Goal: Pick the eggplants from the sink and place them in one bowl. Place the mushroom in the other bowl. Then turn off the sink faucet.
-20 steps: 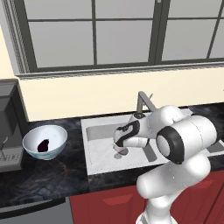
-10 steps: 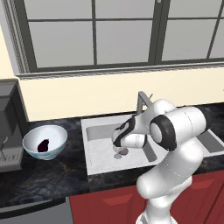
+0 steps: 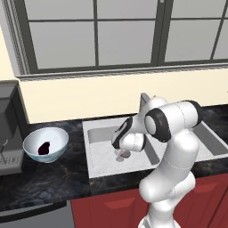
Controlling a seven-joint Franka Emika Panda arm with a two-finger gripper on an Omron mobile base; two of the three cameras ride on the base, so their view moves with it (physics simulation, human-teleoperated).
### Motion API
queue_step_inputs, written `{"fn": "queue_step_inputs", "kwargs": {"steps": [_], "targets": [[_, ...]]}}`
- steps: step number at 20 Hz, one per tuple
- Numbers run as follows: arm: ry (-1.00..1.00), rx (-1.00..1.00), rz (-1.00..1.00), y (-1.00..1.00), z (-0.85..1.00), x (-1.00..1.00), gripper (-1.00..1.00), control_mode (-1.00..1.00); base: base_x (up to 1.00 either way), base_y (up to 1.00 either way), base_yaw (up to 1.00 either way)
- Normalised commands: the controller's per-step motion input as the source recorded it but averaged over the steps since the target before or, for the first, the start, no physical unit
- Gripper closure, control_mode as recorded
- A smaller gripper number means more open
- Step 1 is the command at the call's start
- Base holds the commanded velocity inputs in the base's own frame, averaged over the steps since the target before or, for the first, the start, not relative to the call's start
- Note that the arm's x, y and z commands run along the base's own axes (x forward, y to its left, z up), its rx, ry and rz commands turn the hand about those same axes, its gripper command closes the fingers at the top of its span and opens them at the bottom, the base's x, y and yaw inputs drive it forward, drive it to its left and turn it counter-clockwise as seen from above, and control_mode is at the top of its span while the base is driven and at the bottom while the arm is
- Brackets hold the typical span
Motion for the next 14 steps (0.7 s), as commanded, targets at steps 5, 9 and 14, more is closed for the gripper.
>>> {"fn": "queue_step_inputs", "kwargs": {"steps": [5,9,14], "targets": [[0.00,0.00,0.00,0.00,-0.29,0.22,-1.00,-1.00,0.00,0.00,0.00],[0.00,0.00,0.00,0.00,-0.38,0.17,-1.00,-1.00,0.00,0.00,0.00],[0.00,-0.01,0.00,-0.02,-0.42,0.26,-1.00,-1.00,0.00,0.00,0.00]]}}
